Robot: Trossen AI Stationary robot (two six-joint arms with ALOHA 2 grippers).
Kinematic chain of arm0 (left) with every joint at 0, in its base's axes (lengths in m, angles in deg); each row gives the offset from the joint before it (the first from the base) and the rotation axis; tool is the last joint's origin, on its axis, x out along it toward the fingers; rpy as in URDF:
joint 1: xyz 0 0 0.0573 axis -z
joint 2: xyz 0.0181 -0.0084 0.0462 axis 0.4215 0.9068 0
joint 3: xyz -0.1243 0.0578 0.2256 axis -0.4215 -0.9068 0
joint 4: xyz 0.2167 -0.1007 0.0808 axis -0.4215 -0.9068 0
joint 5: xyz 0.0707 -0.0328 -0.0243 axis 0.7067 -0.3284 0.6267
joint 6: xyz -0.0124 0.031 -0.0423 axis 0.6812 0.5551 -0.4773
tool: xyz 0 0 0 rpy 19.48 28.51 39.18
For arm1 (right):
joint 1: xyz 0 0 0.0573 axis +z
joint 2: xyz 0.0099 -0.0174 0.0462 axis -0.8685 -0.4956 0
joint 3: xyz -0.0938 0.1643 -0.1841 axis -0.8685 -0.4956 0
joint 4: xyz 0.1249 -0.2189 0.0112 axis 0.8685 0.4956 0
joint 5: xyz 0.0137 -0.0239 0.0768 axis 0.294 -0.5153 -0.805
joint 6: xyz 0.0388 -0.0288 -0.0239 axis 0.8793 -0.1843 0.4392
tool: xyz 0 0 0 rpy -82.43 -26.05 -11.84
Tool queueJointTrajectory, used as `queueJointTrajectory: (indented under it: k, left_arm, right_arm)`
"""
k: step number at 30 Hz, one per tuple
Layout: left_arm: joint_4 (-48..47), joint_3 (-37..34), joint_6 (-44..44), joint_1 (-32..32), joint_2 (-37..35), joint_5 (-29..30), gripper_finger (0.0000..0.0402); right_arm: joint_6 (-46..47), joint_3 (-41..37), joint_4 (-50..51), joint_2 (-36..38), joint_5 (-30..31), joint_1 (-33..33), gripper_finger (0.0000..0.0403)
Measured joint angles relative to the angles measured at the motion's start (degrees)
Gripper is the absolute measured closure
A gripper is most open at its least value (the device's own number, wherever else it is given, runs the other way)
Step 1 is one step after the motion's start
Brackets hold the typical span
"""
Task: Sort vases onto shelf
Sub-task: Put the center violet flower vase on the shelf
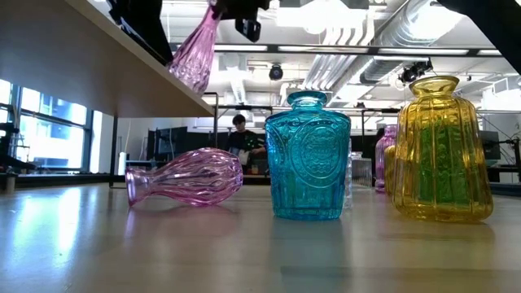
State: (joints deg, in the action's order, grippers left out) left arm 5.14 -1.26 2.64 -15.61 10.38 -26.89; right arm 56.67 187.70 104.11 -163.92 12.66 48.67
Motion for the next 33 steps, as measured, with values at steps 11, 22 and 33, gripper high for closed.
queueJointTrajectory:
  k: [11,22,33]
  left_arm:
    - [-0.7,0.0,-1.8,0.0,0.0,-0.9,0.0232]
    - [-0.1,0.0,-4.5,0.0,0.0,0.0,0.0232]
    - [6.5,0.1,-4.9,0.0,-0.7,0.8,0.0232]
  right_arm:
    - [1.8,0.3,-6.8,-3.5,-5.2,0.1,0.0403]
    - [3.9,0.2,-10.6,-4.7,-6.2,-0.6,0.0403]
    - [3.7,0.1,-12.6,-4.9,-3.9,-2.0,0.0403]
